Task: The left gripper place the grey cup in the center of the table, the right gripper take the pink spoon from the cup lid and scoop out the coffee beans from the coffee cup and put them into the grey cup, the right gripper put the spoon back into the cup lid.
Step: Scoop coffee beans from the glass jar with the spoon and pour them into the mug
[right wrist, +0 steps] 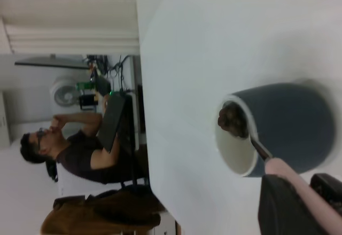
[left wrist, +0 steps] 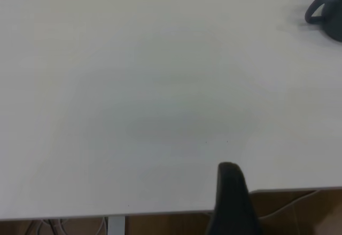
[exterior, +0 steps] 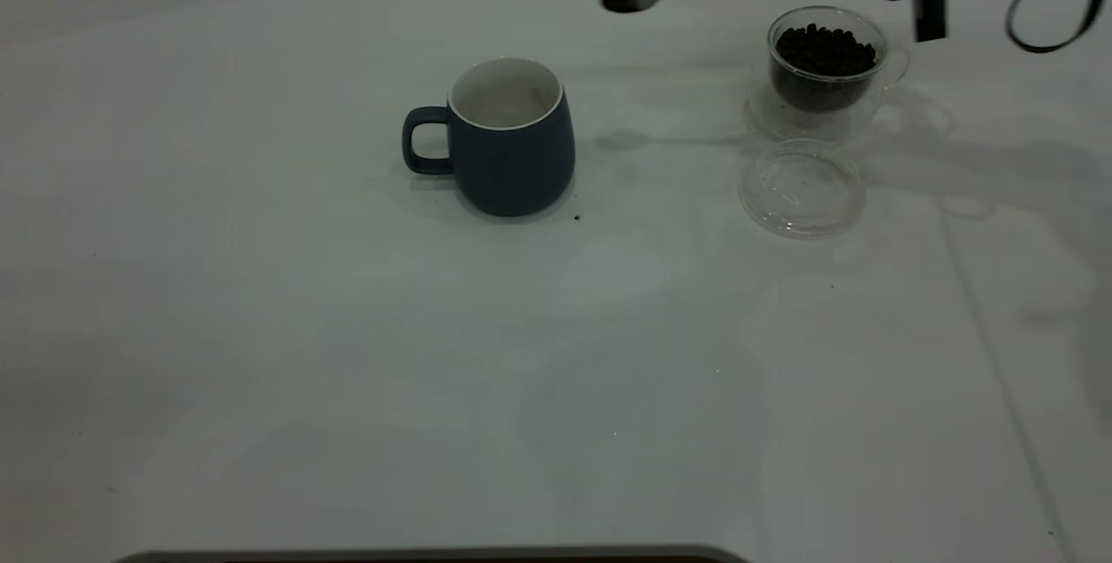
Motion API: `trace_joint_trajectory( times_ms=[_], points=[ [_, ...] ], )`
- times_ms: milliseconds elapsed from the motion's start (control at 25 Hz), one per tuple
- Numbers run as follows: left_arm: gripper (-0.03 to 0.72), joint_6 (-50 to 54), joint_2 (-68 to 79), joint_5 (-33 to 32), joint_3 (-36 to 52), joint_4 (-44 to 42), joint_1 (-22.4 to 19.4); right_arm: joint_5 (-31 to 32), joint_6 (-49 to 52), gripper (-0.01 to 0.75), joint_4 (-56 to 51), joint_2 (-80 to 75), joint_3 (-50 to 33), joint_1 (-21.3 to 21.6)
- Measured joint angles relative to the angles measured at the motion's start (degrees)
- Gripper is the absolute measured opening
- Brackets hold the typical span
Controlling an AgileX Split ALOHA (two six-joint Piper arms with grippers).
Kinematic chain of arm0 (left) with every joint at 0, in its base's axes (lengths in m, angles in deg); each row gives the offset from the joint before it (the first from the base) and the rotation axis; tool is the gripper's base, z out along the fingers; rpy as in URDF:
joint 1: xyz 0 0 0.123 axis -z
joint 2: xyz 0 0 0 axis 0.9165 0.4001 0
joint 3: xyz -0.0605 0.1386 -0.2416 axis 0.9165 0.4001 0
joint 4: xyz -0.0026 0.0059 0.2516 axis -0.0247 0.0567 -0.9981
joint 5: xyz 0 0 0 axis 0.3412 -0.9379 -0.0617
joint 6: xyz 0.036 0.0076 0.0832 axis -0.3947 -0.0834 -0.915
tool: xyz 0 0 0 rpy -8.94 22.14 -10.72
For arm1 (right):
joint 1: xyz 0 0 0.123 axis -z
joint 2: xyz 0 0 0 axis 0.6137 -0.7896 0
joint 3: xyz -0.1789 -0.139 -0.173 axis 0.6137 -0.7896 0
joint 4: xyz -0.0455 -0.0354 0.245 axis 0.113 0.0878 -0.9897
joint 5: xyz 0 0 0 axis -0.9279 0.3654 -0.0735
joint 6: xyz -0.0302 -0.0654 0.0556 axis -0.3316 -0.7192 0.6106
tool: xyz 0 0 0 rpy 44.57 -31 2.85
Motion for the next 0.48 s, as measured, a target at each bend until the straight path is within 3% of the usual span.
trace_joint_trajectory(
  times_ms=[480],
  points=[
    [0.567, 0.0, 0.0, 0.0, 0.0, 0.0, 0.0, -3.83, 0.0, 0.101, -1.51, 0.0, 0.0, -8.33]
  ],
)
